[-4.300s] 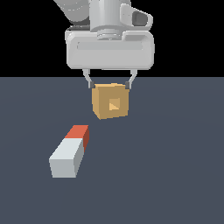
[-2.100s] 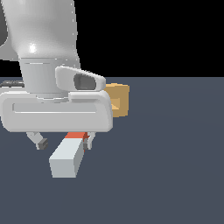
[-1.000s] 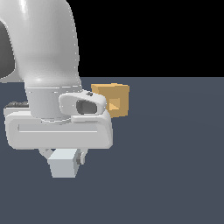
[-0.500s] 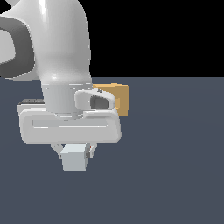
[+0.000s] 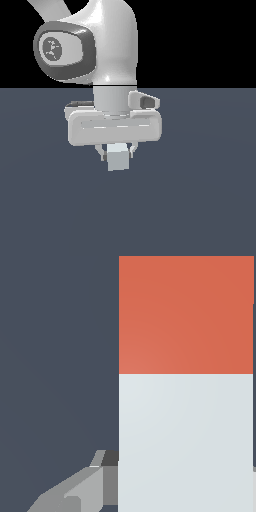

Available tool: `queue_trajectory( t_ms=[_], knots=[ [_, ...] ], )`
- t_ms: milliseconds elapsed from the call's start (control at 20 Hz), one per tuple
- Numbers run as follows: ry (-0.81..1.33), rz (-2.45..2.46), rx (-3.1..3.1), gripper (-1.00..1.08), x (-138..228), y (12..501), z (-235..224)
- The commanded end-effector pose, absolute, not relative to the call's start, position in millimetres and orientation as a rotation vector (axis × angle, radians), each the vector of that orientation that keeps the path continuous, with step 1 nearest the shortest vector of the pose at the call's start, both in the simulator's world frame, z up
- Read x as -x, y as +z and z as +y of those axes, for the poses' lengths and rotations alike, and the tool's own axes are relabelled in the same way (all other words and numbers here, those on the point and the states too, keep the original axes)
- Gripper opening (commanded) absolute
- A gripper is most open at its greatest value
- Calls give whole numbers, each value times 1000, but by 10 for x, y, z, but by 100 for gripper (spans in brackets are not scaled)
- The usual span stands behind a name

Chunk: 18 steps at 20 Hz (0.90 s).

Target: Insert the peg into the horizontal hole in a box.

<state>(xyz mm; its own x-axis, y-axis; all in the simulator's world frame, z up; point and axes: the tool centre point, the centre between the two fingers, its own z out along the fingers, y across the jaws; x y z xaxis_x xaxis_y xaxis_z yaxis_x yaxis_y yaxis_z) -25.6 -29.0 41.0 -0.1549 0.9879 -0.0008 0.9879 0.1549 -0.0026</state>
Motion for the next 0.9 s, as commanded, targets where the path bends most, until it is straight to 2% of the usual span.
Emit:
queue_trajectory(
  t_ms=[0,400,850],
  knots=[
    [1,-2428,1996,-100,75,473,-87],
    [1,-2531,1862,-100,-358,598,489],
    [0,-2586,1785,-100,-572,663,823]
  ],
)
